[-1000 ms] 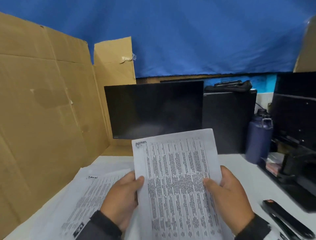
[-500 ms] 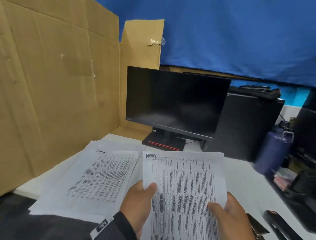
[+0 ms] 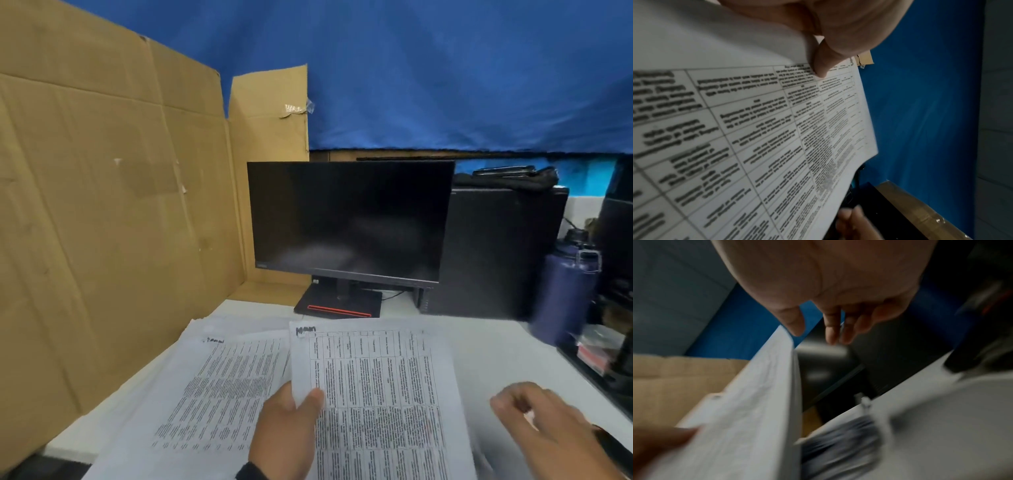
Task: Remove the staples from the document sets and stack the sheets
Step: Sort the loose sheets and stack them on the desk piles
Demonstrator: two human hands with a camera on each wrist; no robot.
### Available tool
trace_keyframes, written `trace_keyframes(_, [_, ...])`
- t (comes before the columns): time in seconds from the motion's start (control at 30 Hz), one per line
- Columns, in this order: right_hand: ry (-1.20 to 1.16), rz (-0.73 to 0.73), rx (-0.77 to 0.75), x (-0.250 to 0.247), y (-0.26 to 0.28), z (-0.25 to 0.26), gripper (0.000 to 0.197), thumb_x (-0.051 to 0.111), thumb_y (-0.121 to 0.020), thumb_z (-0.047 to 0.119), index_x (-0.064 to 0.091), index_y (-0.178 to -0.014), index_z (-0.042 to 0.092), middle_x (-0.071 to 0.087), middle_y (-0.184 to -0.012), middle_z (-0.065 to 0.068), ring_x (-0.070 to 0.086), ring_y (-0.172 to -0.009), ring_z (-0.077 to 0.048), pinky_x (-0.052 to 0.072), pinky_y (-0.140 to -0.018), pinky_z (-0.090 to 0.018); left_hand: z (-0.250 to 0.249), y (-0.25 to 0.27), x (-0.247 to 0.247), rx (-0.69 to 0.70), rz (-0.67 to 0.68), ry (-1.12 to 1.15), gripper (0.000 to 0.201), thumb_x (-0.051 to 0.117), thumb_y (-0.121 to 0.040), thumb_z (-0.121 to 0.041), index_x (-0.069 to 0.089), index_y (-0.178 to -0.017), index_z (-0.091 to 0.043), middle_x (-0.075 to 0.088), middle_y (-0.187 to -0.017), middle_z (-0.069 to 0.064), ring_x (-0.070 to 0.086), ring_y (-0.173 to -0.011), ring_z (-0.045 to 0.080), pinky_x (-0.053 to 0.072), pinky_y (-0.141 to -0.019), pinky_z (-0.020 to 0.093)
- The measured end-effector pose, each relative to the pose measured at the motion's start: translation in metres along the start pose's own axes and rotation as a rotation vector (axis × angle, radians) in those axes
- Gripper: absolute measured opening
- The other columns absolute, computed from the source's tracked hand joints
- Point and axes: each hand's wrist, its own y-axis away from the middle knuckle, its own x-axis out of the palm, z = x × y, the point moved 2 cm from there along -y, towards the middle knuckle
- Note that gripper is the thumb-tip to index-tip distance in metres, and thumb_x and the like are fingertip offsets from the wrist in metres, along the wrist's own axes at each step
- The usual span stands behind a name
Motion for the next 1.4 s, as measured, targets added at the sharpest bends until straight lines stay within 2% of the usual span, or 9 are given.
trace_keyframes(0.07, [0.438, -0.033, 0.065, 0.000, -0.013, -0.024, 0.038, 0.056, -0.081, 0.065, 0.055, -0.115, 0.048, 0.056, -0.128, 0.008, 0.052, -0.112, -0.022, 0.041, -0.101, -0.037, 0.003, -0.003, -0.002, 0.008, 0.001, -0.020, 0.014, 0.058, -0.103, -0.028, 0.066, -0.092, -0.033, 0.075, -0.093, -0.004, 0.067, -0.083, 0.009, 0.043, -0.060, 0.016])
trace_keyframes(0.17, [0.642, 0.176, 0.113, 0.015, -0.034, -0.072, 0.080, 0.028, -0.080, 0.073, 0.021, -0.151, 0.039, 0.037, -0.150, 0.009, 0.038, -0.136, -0.014, 0.032, -0.114, -0.032, 0.008, -0.007, 0.001, 0.017, 0.003, -0.034, 0.016, 0.060, -0.102, -0.028, 0.070, -0.090, -0.032, 0.077, -0.092, -0.002, 0.072, -0.090, 0.016, 0.048, -0.066, 0.021])
trace_keyframes(0.4, [0.686, 0.145, 0.024, 0.025, -0.022, -0.073, 0.020, 0.034, -0.098, 0.050, 0.045, -0.110, 0.039, 0.057, -0.125, 0.006, 0.038, -0.139, -0.022, 0.030, -0.114, -0.031, 0.022, -0.007, 0.009, 0.016, 0.050, 0.031, 0.015, 0.064, -0.098, -0.024, 0.076, -0.091, -0.029, 0.080, -0.085, -0.010, 0.075, -0.092, 0.019, 0.057, -0.085, 0.035])
trace_keyframes(0.5, [0.515, 0.131, 0.050, 0.015, -0.030, -0.069, 0.028, 0.051, -0.099, 0.043, 0.041, -0.072, 0.039, 0.065, -0.084, 0.006, 0.061, -0.105, -0.019, 0.040, -0.094, -0.026, 0.023, -0.007, 0.011, 0.023, 0.070, 0.039, 0.017, 0.064, -0.098, -0.022, 0.075, -0.086, -0.028, 0.079, -0.084, -0.006, 0.074, -0.091, 0.022, 0.054, -0.083, 0.034])
trace_keyframes(0.6, [0.259, 0.093, 0.045, 0.002, -0.029, -0.053, 0.008, 0.066, -0.090, 0.029, 0.058, -0.089, 0.029, 0.068, -0.072, 0.004, 0.063, -0.073, -0.018, 0.048, -0.074, -0.032, 0.022, -0.003, 0.011, 0.045, 0.076, -0.003, 0.018, 0.062, -0.099, -0.023, 0.073, -0.084, -0.027, 0.079, -0.089, -0.003, 0.073, -0.096, 0.024, 0.053, -0.081, 0.031])
trace_keyframes(0.87, [0.492, 0.273, 0.049, 0.015, -0.021, -0.064, 0.033, 0.056, -0.093, 0.054, 0.056, -0.111, 0.028, 0.059, -0.110, 0.003, 0.059, -0.100, -0.016, 0.049, -0.089, -0.031, 0.005, 0.006, 0.007, 0.102, 0.078, -0.065, 0.020, 0.061, -0.101, -0.021, 0.073, -0.085, -0.025, 0.078, -0.078, -0.002, 0.070, -0.083, 0.013, 0.049, -0.071, 0.027])
trace_keyframes(1.0, [0.637, 0.071, 0.064, -0.010, -0.031, -0.064, 0.041, 0.046, -0.093, 0.063, 0.055, -0.126, 0.041, 0.051, -0.132, 0.002, 0.049, -0.118, -0.022, 0.045, -0.097, -0.035, 0.008, 0.006, 0.007, 0.081, 0.105, -0.088, 0.020, 0.062, -0.101, -0.023, 0.073, -0.087, -0.030, 0.079, -0.081, -0.019, 0.072, -0.090, 0.011, 0.051, -0.076, 0.028])
trace_keyframes(1.27, [0.552, 0.057, 0.330, -0.030, -0.075, -0.187, 0.073, 0.045, -0.063, 0.089, 0.056, -0.091, 0.022, 0.062, -0.079, 0.001, 0.063, -0.077, -0.022, 0.055, -0.080, -0.042, -0.002, 0.012, 0.009, 0.134, 0.081, -0.213, 0.015, 0.060, -0.101, -0.031, 0.068, -0.089, -0.033, 0.076, -0.090, -0.008, 0.070, -0.090, 0.009, 0.050, -0.074, 0.023])
trace_keyframes(1.4, [0.047, -0.125, 0.128, -0.059, -0.043, -0.070, 0.032, 0.078, -0.080, 0.037, 0.052, -0.091, 0.024, 0.069, -0.070, -0.007, 0.068, -0.068, -0.032, 0.054, -0.067, -0.041, -0.011, 0.015, 0.012, 0.204, 0.097, -0.347, 0.016, 0.054, -0.103, -0.038, 0.059, -0.088, -0.041, 0.069, -0.091, -0.012, 0.060, -0.086, -0.004, 0.038, -0.065, 0.009])
